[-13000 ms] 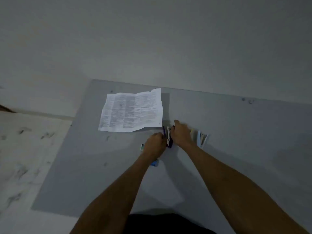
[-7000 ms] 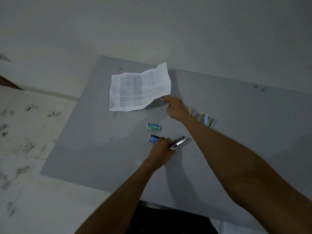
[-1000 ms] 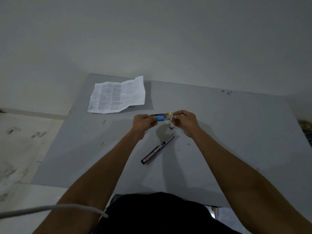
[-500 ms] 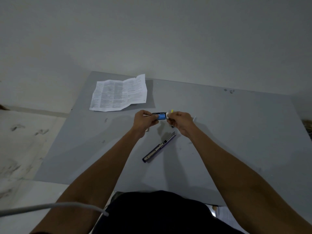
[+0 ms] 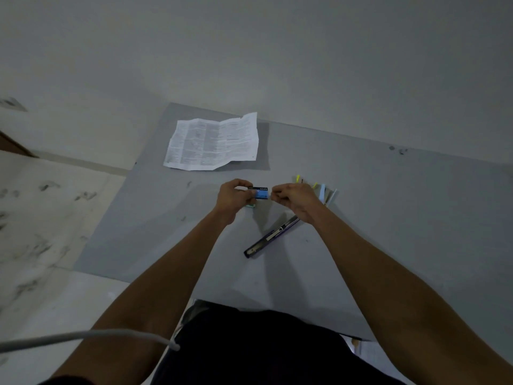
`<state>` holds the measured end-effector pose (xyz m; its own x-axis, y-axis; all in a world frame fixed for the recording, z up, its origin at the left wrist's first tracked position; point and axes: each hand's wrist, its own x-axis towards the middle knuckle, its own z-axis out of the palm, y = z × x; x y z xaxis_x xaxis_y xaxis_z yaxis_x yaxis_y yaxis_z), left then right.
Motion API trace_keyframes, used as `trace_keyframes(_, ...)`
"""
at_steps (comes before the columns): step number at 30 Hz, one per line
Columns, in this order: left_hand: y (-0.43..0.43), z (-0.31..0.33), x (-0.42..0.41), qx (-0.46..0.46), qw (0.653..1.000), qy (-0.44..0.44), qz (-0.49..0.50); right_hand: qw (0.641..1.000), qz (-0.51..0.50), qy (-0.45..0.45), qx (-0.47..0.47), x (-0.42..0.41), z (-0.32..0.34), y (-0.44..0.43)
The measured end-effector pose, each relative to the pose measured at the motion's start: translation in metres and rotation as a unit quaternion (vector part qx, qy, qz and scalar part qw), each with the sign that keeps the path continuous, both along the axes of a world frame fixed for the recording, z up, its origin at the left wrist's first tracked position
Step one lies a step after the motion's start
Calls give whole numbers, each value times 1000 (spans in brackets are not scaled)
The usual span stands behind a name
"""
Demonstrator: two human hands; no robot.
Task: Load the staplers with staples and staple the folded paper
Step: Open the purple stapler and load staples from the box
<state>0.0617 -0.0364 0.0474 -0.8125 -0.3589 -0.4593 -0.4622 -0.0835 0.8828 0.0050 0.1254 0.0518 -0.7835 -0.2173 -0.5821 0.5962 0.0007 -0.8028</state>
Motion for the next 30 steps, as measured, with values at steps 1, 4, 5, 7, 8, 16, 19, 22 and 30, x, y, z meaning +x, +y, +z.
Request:
trace_keyframes(1, -4, -4, 3, 4, 1000, -9, 13, 1000, 3, -5, -2, 1, 0, 0)
trace_keyframes(4, -17, -20, 15, -4, 998, -51, 44, 1000, 3, -26, -9, 1, -4, 3)
trace_keyframes(5, -21, -26, 19, -7, 997, -64, 50, 999, -1, -31, -13, 2, -6, 3)
trace_keyframes(7, -26, -38, 25, -12, 994, -89, 61, 999, -14, -32, -15, 2, -10, 4)
trace_keyframes(8, -29, -42, 27, -20, 992, -102, 70, 999, -22, -29, -14, 3, -11, 4)
trace_keyframes(16, -29, -55, 23, -82, 981, -153, 90, 997, -16, -6, 77, 8, -23, 9)
trace_keyframes(19, -27, -58, 24, -116, 978, -158, 65, 995, -16, -4, 103, 6, -24, 14)
trace_keyframes(22, -27, -60, 23, -143, 976, -155, 58, 995, -9, -5, 97, 3, -22, 20)
trace_keyframes(30, 4, -35, 18, -335, 938, -87, -26, 990, 38, 34, 131, -8, -15, 32)
